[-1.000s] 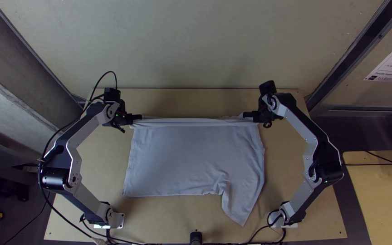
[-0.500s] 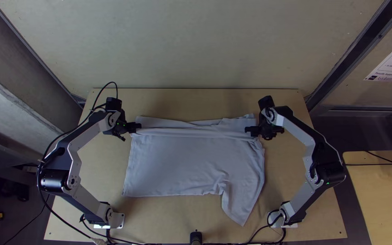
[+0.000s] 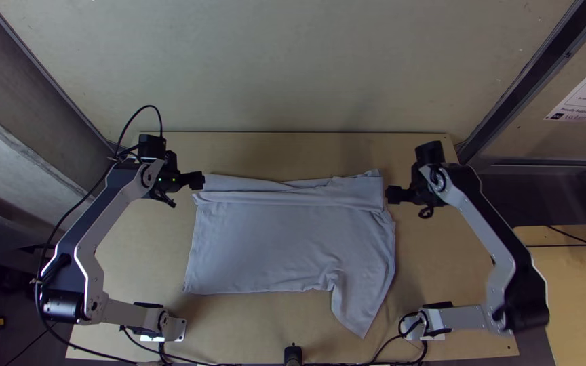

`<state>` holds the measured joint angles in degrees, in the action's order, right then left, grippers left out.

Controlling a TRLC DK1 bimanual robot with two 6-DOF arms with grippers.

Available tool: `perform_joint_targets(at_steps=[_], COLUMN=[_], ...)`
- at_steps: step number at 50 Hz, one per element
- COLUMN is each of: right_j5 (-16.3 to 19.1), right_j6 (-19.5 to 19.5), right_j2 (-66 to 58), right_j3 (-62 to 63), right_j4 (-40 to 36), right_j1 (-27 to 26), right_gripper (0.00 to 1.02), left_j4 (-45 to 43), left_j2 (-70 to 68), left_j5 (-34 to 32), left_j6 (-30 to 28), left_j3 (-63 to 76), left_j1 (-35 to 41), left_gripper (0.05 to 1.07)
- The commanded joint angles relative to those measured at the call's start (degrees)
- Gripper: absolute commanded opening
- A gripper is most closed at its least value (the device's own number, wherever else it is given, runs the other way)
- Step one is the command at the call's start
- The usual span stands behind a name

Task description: Fold the t-shirt

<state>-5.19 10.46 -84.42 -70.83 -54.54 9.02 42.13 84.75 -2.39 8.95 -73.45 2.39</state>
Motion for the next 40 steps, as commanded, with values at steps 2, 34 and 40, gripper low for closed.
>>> perform_joint_targets(at_steps=[2, 34, 40], right_j5=[-0.7, -0.4, -0.5], right_j6=[0.3, 3.3, 4.7], right_j2=[7.1, 19.1, 19.7], right_j3=[4.1, 11.7, 13.3], right_j4=[-1.8, -11.1, -11.1], right_j1=[1.8, 9.4, 10.8], right_gripper=[0.98, 0.98, 0.98], left_j4=[4.6, 30.0, 29.9], left_j2=[-4.2, -19.4, -19.4], left_j5=[-0.1, 7.1, 8.8], left_j6=[-1.0, -10.8, -9.7], left_j3=[0.5, 24.7, 28.6], left_j1=[0.9, 10.9, 13.5], left_gripper=[1.03, 1.03, 1.03])
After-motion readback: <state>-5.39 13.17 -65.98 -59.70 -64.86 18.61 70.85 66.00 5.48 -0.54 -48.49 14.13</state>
